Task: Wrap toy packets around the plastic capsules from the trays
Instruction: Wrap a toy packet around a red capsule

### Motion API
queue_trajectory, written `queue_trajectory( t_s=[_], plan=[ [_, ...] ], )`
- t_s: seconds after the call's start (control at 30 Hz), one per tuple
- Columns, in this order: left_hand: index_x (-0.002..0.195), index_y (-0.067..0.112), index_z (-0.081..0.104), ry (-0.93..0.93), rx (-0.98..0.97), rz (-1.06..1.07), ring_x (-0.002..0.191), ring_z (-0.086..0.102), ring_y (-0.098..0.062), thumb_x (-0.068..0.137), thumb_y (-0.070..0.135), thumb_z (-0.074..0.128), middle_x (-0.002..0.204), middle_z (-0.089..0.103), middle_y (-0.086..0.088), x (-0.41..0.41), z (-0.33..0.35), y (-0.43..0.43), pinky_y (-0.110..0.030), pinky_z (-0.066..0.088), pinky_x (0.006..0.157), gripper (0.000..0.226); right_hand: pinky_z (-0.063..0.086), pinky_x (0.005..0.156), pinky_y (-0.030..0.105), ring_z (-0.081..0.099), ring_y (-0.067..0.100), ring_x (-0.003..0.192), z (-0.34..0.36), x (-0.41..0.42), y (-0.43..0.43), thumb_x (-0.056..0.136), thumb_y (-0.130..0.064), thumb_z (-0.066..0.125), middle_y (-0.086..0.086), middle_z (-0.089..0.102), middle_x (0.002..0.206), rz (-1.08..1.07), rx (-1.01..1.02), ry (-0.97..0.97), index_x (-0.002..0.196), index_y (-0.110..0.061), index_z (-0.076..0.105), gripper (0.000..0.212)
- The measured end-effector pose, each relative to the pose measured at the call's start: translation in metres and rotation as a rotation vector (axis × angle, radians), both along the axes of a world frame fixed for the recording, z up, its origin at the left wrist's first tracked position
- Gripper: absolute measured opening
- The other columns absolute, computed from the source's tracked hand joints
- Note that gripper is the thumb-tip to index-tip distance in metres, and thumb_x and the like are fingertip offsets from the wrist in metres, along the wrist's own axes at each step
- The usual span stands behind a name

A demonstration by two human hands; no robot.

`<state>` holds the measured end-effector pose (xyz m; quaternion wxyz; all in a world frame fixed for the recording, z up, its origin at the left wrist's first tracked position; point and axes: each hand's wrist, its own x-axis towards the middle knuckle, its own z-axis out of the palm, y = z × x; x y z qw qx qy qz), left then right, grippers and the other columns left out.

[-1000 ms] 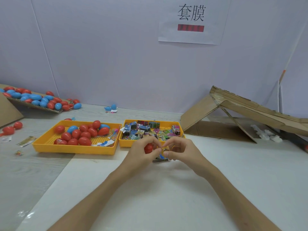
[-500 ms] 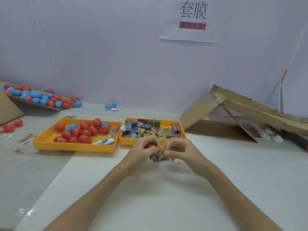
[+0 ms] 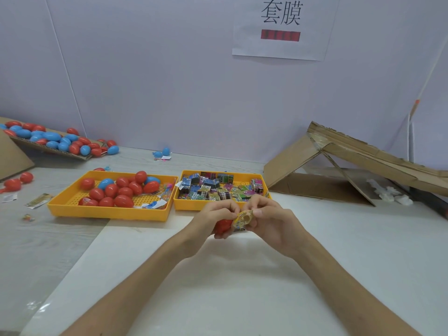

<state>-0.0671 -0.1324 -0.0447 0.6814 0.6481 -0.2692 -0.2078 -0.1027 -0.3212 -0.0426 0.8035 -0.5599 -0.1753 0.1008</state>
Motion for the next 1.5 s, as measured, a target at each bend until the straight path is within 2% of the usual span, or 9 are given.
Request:
queue_trajectory(
  t_s=[0.27, 0.53, 0.73, 0.87, 0.97, 1.13, 1.2, 1.33, 1.5],
  plan=[
    [0.084, 0.011, 0.051, 0.130, -0.004, -0.110, 0.055, 0.043, -0.018, 0.080, 0.017, 0.052, 0.068, 0.049, -0.005, -0.003, 0.005, 0.004, -0.029, 0.022, 0.054, 0.008, 0.034, 0.065, 0.033, 0.040, 0.019, 0.062, 0.003, -0.001, 0.001, 0.075, -0.015, 0.071, 0.006, 0.046, 0.064, -0.077, -0.118, 0.020, 0.073, -0.014, 0.060, 0.011],
    [0.082, 0.012, 0.051, 0.181, -0.035, -0.097, 0.057, 0.040, -0.018, 0.078, 0.015, 0.051, 0.072, 0.047, -0.007, -0.005, 0.010, 0.007, -0.029, 0.023, 0.055, 0.005, 0.043, 0.062, 0.021, 0.045, 0.017, 0.067, 0.007, -0.005, 0.004, 0.087, -0.015, 0.067, -0.002, 0.060, 0.068, -0.059, -0.253, 0.021, 0.080, -0.014, 0.071, 0.008],
    [0.090, 0.007, 0.050, 0.234, -0.242, 0.035, 0.068, 0.053, -0.020, 0.091, -0.003, 0.026, 0.086, 0.050, -0.010, 0.000, 0.011, 0.010, -0.033, 0.043, 0.065, 0.025, 0.043, 0.058, 0.022, 0.047, 0.016, 0.061, 0.006, -0.001, 0.003, 0.090, -0.014, 0.065, 0.007, 0.067, 0.080, -0.116, -0.201, 0.043, 0.083, -0.014, 0.062, 0.009],
    [0.098, 0.008, 0.059, 0.215, -0.241, 0.164, 0.081, 0.062, -0.024, 0.102, 0.002, 0.039, 0.090, 0.055, -0.010, 0.004, 0.007, 0.008, -0.034, 0.054, 0.072, 0.021, 0.044, 0.058, 0.023, 0.049, 0.014, 0.055, 0.006, 0.000, 0.001, 0.091, -0.015, 0.063, 0.023, 0.065, 0.094, -0.151, -0.181, 0.051, 0.084, -0.015, 0.060, 0.008],
    [0.104, 0.010, 0.066, 0.175, -0.193, 0.254, 0.092, 0.066, -0.027, 0.102, 0.011, 0.053, 0.094, 0.062, -0.009, 0.007, 0.004, 0.010, -0.031, 0.058, 0.074, 0.013, 0.046, 0.057, 0.022, 0.050, 0.015, 0.054, 0.006, 0.002, 0.001, 0.084, -0.017, 0.070, 0.009, 0.060, 0.071, -0.197, -0.193, 0.044, 0.079, -0.017, 0.066, 0.006],
    [0.104, 0.014, 0.069, 0.094, -0.134, 0.334, 0.068, 0.053, -0.011, 0.085, 0.034, 0.068, 0.078, 0.066, 0.003, 0.007, 0.004, 0.012, -0.022, 0.041, 0.056, 0.028, 0.049, 0.059, 0.022, 0.053, 0.018, 0.058, 0.006, 0.000, 0.000, 0.080, -0.012, 0.078, 0.001, 0.056, 0.066, -0.260, -0.220, -0.002, 0.078, -0.016, 0.072, 0.007],
    [0.103, 0.012, 0.069, 0.103, -0.175, 0.322, 0.064, 0.050, -0.011, 0.084, 0.031, 0.068, 0.075, 0.065, 0.002, 0.006, 0.004, 0.012, -0.022, 0.042, 0.055, 0.027, 0.051, 0.061, 0.022, 0.056, 0.016, 0.059, 0.006, -0.001, 0.001, 0.080, -0.014, 0.078, 0.002, 0.059, 0.069, -0.255, -0.224, -0.013, 0.079, -0.017, 0.074, 0.005],
    [0.103, 0.011, 0.068, 0.097, -0.201, 0.312, 0.070, 0.063, -0.014, 0.092, 0.020, 0.066, 0.078, 0.070, 0.002, 0.007, 0.002, 0.012, -0.023, 0.054, 0.063, 0.014, 0.053, 0.063, 0.024, 0.058, 0.016, 0.062, 0.007, -0.001, 0.003, 0.077, -0.017, 0.075, 0.005, 0.059, 0.072, -0.269, -0.218, -0.007, 0.079, -0.017, 0.076, 0.003],
    [0.108, 0.008, 0.069, 0.124, -0.249, 0.307, 0.074, 0.067, -0.019, 0.091, 0.018, 0.067, 0.084, 0.074, 0.001, 0.007, 0.002, 0.011, -0.027, 0.060, 0.071, 0.021, 0.053, 0.064, 0.024, 0.060, 0.018, 0.061, 0.007, 0.001, 0.000, 0.078, -0.013, 0.076, 0.002, 0.064, 0.073, -0.314, -0.170, -0.006, 0.078, -0.017, 0.076, 0.004]
  ],
)
